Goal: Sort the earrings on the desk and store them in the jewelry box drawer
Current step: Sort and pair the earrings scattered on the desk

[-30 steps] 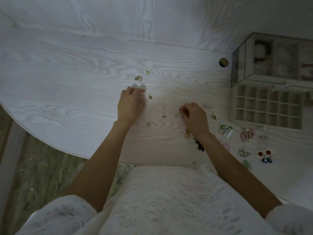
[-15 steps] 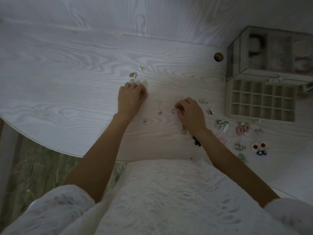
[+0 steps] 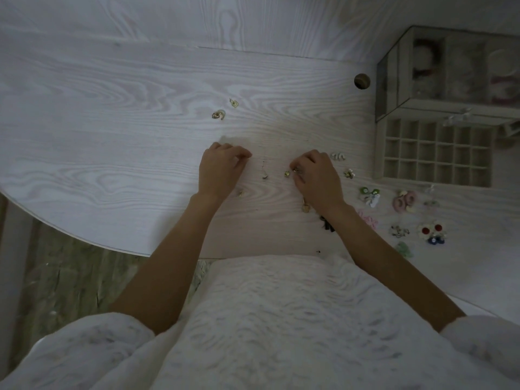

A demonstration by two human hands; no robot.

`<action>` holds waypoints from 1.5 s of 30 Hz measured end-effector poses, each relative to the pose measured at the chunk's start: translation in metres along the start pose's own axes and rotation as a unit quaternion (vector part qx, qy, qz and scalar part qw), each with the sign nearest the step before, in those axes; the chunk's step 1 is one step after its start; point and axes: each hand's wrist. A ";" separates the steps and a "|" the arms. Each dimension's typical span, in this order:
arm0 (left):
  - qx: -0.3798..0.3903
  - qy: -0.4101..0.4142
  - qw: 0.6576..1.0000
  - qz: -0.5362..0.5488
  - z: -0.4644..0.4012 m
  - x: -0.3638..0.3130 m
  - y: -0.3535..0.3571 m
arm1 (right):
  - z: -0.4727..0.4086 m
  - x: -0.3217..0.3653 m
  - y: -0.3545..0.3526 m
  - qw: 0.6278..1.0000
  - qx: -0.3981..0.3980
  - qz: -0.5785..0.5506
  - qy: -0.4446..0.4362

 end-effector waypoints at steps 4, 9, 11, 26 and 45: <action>0.003 0.002 1.000 -0.021 0.000 -0.003 0.003 | -0.001 0.002 0.000 1.000 0.015 -0.001 0.001; -0.003 -0.019 0.999 -0.031 0.014 -0.008 -0.001 | 0.001 0.005 0.003 0.999 0.024 -0.033 0.009; -0.007 -0.052 0.998 -0.037 0.022 -0.008 -0.004 | 0.003 0.006 0.003 0.999 0.026 -0.033 0.006; -0.040 -0.140 0.989 0.018 0.090 -0.005 0.012 | 0.011 0.006 0.008 0.998 0.061 -0.015 -0.014; -0.052 -0.241 0.961 0.125 0.087 -0.002 0.006 | -0.007 0.035 0.003 0.995 0.081 0.012 -0.063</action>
Point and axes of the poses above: each hand's wrist, its own z-axis away from the middle knuckle, its own y-axis out of the palm, x = y × z, and after that the axes turned 13 degrees about -z, right-handed
